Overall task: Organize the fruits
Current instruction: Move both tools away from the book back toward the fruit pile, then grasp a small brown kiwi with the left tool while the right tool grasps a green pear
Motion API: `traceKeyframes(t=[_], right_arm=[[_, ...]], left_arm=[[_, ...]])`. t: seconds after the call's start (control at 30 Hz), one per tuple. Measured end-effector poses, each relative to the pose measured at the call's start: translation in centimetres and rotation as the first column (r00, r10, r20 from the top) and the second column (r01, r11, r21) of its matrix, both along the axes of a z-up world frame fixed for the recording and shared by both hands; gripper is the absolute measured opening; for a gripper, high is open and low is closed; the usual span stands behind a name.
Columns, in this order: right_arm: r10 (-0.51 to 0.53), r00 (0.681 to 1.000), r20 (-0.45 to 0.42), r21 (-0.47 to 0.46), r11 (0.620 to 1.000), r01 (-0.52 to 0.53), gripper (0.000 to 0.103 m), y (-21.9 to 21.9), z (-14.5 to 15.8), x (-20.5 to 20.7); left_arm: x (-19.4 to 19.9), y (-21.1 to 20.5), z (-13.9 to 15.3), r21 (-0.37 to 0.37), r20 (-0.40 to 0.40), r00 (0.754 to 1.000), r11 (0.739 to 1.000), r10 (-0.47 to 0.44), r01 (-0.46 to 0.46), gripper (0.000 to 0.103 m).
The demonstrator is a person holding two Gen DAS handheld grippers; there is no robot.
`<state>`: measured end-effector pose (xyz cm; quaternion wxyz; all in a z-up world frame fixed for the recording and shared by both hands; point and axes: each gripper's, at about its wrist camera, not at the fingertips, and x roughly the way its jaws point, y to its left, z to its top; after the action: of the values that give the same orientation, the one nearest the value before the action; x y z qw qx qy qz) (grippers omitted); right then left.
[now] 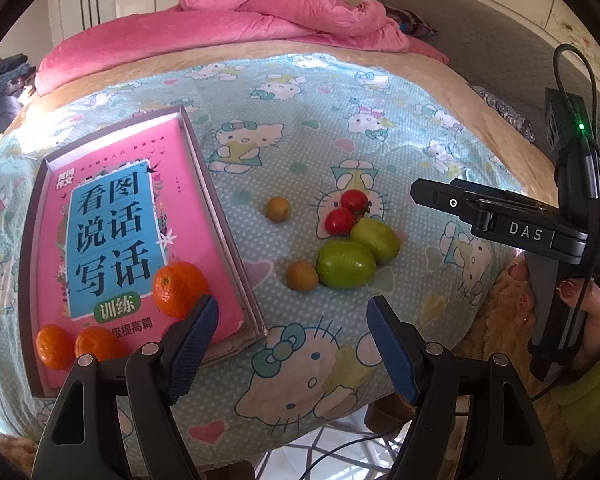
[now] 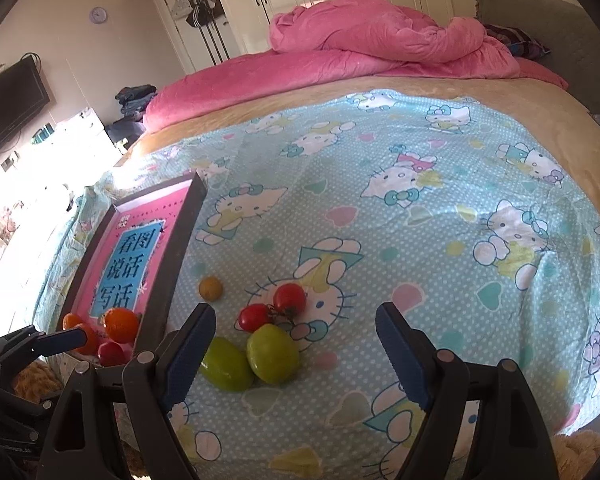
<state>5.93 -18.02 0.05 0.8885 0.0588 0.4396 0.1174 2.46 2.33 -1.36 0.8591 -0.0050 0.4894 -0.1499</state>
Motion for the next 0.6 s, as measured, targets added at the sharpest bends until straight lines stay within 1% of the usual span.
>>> traceKeyframes(t=[0.17, 0.27, 0.43, 0.57, 0.6], right_arm=[[0.009, 0.999, -0.046, -0.023, 1.0, -0.01, 0.082, 0.3, -1.0, 0.1], [0.015, 0.995, -0.1, -0.019, 1.0, -0.017, 0.082, 0.3, -2.2, 0.3], [0.033, 0.989, -0.146, -0.021, 0.999, -0.036, 0.082, 0.6, -3.4, 0.5], [0.058, 0.986, -0.159, -0.043, 0.997, -0.066, 0.073, 1.2, -3.9, 0.4], [0.067, 0.984, -0.165, -0.045, 0.996, -0.075, 0.07, 1.4, -4.0, 0.4]], left_arm=[[0.1, -0.2, -0.7, 0.006, -0.014, 1.0, 1.0, -0.015, 0.015, 0.078], [0.2, -0.3, -1.1, 0.007, -0.025, 0.999, 1.0, -0.021, 0.021, 0.078], [0.6, -0.4, -1.6, 0.013, -0.035, 0.999, 0.999, -0.041, 0.041, 0.078], [0.8, -0.6, -2.0, 0.02, -0.043, 0.997, 0.998, -0.062, 0.063, 0.077], [0.8, -0.7, -2.1, 0.019, -0.044, 0.996, 0.997, -0.073, 0.074, 0.073]])
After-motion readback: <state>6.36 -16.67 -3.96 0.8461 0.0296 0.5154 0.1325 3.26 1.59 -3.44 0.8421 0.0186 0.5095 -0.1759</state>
